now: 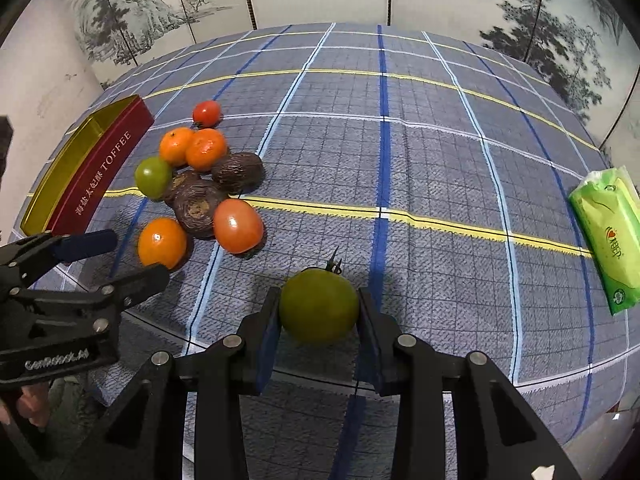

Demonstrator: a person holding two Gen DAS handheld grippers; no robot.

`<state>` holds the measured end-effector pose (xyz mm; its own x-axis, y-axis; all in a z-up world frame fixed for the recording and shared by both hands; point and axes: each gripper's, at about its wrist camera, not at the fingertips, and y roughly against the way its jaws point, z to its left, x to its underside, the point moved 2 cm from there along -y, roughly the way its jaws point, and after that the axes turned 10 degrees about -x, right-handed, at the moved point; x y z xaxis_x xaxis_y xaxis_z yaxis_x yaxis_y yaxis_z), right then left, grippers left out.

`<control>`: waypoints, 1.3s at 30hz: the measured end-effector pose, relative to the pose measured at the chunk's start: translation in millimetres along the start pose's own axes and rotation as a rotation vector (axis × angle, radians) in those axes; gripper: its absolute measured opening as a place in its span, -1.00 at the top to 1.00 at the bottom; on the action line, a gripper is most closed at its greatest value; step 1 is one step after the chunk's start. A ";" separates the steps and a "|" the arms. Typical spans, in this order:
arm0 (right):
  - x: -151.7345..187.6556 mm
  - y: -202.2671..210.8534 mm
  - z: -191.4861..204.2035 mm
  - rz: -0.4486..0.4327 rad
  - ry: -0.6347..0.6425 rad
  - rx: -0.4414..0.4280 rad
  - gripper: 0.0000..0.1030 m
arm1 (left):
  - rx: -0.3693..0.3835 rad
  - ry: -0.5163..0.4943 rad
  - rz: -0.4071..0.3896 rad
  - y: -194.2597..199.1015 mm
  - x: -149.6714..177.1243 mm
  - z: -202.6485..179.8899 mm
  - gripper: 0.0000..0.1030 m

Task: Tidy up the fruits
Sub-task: 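Grasp the orange tangerine with the left tool while the right tool grasps the green tomato, then carry the tangerine over the TOFFEE tin with the left tool and release it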

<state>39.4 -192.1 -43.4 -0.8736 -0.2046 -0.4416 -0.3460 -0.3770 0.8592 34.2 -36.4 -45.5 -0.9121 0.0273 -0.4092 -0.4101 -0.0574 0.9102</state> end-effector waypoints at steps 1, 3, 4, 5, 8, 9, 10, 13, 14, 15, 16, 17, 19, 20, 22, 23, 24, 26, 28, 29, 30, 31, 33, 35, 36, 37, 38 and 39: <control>0.4 -0.1 -0.6 0.000 -0.002 -0.001 0.35 | -0.001 0.001 0.003 -1.6 -1.1 -1.1 -0.29; 0.6 -0.3 -1.6 0.000 -0.006 -0.004 0.35 | 0.010 0.000 0.010 -4.4 -3.5 -3.7 -0.19; 0.6 -0.8 -1.8 0.001 -0.007 -0.006 0.35 | 0.016 -0.002 0.013 -5.4 -4.6 -5.2 -0.13; 0.6 -1.4 -2.0 0.001 -0.008 -0.006 0.35 | 0.021 -0.005 0.014 -6.3 -5.7 -7.0 -0.07; 1.6 -3.8 -2.7 0.008 -0.011 -0.009 0.35 | 0.022 -0.012 0.013 -8.3 -7.5 -10.0 0.05; 2.1 -4.5 -2.8 0.010 -0.012 -0.010 0.35 | 0.029 -0.013 0.013 -8.3 -8.0 -10.6 0.09; 2.3 -5.3 -2.9 0.013 -0.011 -0.011 0.35 | 0.034 -0.014 0.012 -8.2 -8.6 -10.8 0.16; 2.2 -7.1 -3.2 0.017 -0.013 -0.011 0.35 | 0.052 -0.012 0.015 -8.5 -10.1 -10.9 0.31; 1.6 -7.4 -3.1 0.017 -0.013 -0.010 0.35 | 0.054 -0.012 0.016 -8.8 -10.5 -10.9 0.32; 1.5 -7.5 -2.9 0.017 -0.014 -0.010 0.35 | 0.056 -0.012 0.015 -8.5 -10.5 -10.9 0.33; 1.5 -7.5 -3.0 0.017 -0.013 -0.010 0.35 | 0.057 -0.012 0.015 -8.0 -10.4 -11.1 0.33; 1.5 -7.7 -2.8 0.018 -0.011 -0.008 0.35 | 0.056 -0.012 0.015 -7.9 -10.4 -11.0 0.34; 1.3 -8.2 -2.6 0.019 -0.009 -0.005 0.35 | 0.056 -0.011 0.018 -7.4 -9.8 -10.0 0.34; 1.0 -8.6 -2.9 0.019 -0.009 -0.004 0.35 | 0.056 -0.012 0.021 -6.9 -8.7 -8.9 0.34; 1.1 -9.0 -2.3 0.020 -0.007 0.000 0.34 | 0.052 -0.013 0.024 -5.7 -7.1 -6.9 0.34; 1.3 -9.1 -1.5 0.022 -0.005 0.003 0.34 | 0.050 -0.013 0.025 -4.7 -6.4 -5.4 0.34; 1.1 -9.6 -0.8 0.023 -0.003 0.007 0.34 | 0.051 -0.010 0.024 -3.2 -5.8 -3.0 0.34; 0.5 -10.6 0.8 0.027 0.002 0.015 0.34 | 0.055 0.001 0.024 0.8 -4.8 2.7 0.34; 0.2 -11.2 1.8 0.030 0.008 0.022 0.34 | 0.059 0.015 0.019 5.9 -5.1 9.2 0.34; 0.0 -11.3 1.9 0.030 0.008 0.024 0.34 | 0.058 0.021 0.016 8.2 -5.6 12.0 0.34; 0.0 -11.6 2.3 0.030 0.008 0.025 0.34 | 0.055 0.031 0.008 12.3 -7.0 16.7 0.34; -0.2 -11.7 2.4 0.031 0.009 0.027 0.34 | 0.052 0.038 0.001 15.8 -8.3 21.1 0.34; -0.3 -11.9 2.8 0.032 0.011 0.030 0.34 | 0.041 0.055 -0.016 24.0 -12.3 33.3 0.34; -0.4 -12.1 3.0 0.032 0.012 0.032 0.34 | 0.026 0.082 -0.035 32.3 -18.1 50.0 0.34; -0.4 -12.1 3.0 0.032 0.012 0.032 0.34 | 0.019 0.092 -0.042 35.2 -20.4 56.7 0.34; -0.4 -12.2 3.1 0.031 0.013 0.032 0.34 | 0.008 0.104 -0.053 38.3 -22.8 65.6 0.34; -0.5 -12.4 3.3 0.031 0.012 0.033 0.34 | -0.011 0.115 -0.065 41.3 -25.9 76.3 0.34; -0.5 -12.4 3.3 0.031 0.010 0.034 0.34 | -0.037 0.130 -0.078 44.0 -28.9 90.2 0.34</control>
<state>42.9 -184.4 -53.0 -0.8807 -0.2245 -0.4170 -0.3304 -0.3398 0.8806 42.6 50.3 12.1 -0.8689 -0.0966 -0.4855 -0.4773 -0.0968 0.8734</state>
